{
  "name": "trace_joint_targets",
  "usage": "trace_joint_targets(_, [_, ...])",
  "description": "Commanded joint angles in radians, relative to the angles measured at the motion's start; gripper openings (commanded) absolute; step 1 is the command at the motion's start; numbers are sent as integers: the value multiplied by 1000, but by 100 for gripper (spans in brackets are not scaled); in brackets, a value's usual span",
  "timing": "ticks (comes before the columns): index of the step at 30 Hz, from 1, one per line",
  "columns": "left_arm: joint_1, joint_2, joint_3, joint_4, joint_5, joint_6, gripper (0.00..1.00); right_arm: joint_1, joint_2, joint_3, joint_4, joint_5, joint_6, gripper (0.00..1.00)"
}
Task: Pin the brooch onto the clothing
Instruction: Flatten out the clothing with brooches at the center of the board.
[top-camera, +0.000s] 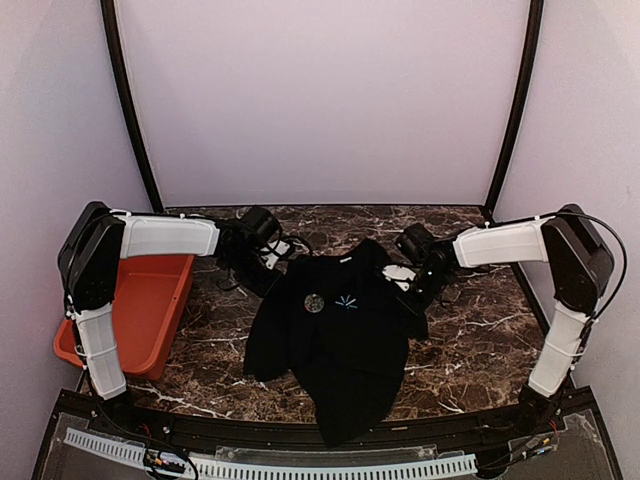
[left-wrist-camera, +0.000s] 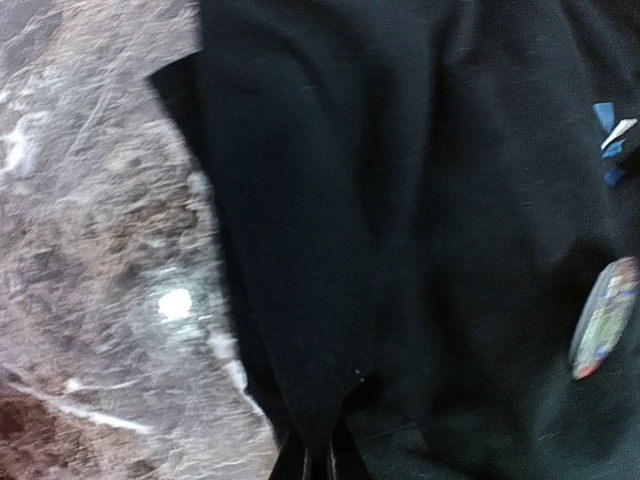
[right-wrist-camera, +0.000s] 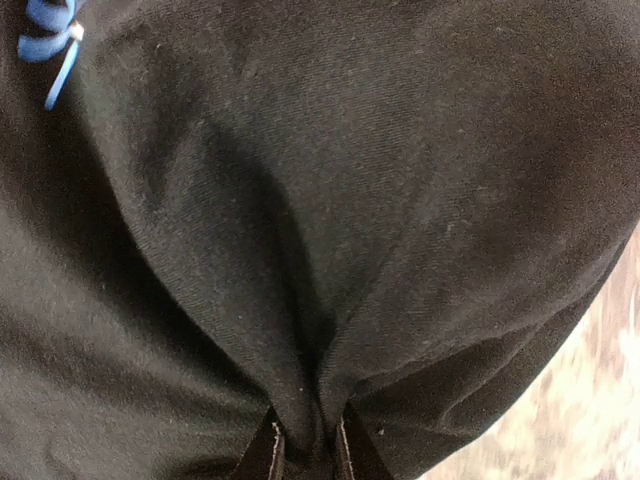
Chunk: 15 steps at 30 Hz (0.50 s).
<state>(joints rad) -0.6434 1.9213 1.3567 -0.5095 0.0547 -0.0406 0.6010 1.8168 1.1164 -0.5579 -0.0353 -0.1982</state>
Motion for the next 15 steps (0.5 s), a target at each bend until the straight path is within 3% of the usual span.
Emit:
trace_joint_targets(1, [15,-25,43,-76,-193,50,1,-10,-58,-48,-146,116,24,15])
trace_joint_targets(6, [68,-45,104,-125,-451,162,1,-16,-98,-73,-212,167,31,15])
trace_joint_targets(12, [133,-4,151,-125,-519,225,1,-19,-122,-91,-244,182,47,17])
trace_joint_targets(15, [135,31,179,-135,-514,226,2,-19,-144,-74,-253,181,49,24])
